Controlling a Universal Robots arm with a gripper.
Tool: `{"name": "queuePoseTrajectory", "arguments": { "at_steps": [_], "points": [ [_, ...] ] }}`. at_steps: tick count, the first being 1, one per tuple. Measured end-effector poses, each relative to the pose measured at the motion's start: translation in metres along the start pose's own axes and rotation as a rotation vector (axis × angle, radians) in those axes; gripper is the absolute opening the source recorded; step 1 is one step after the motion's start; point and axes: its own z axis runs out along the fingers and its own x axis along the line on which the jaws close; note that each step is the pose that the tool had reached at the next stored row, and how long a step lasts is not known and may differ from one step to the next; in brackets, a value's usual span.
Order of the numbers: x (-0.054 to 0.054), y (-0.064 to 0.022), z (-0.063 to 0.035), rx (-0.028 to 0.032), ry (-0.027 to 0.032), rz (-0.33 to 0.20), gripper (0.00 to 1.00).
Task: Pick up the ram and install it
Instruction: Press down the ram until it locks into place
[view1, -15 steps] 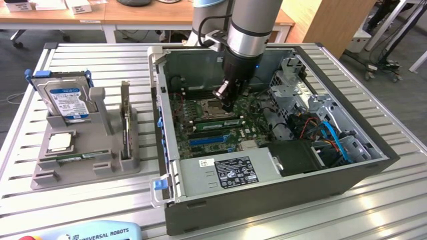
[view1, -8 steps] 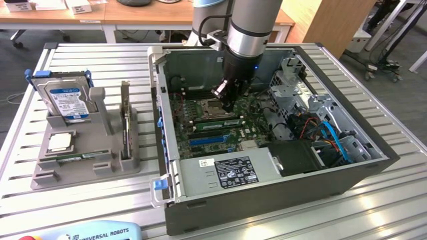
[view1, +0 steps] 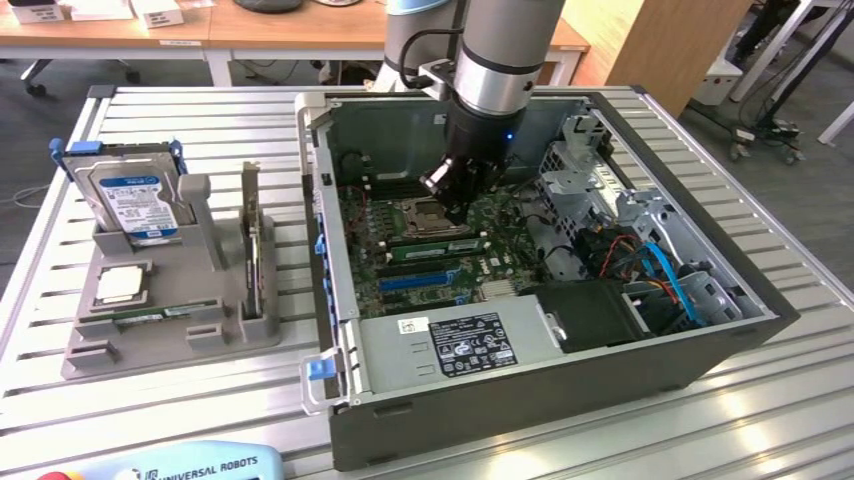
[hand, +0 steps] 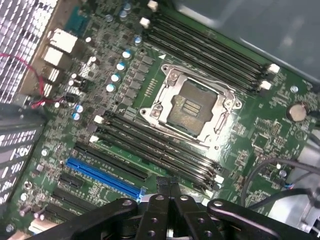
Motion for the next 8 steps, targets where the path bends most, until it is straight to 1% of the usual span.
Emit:
{"name": "queuePoseTrajectory", "arguments": {
  "at_steps": [8],
  "points": [
    [0.0,0.0,0.0007,0.0013,-0.0028,0.131,0.1]
  ]
}}
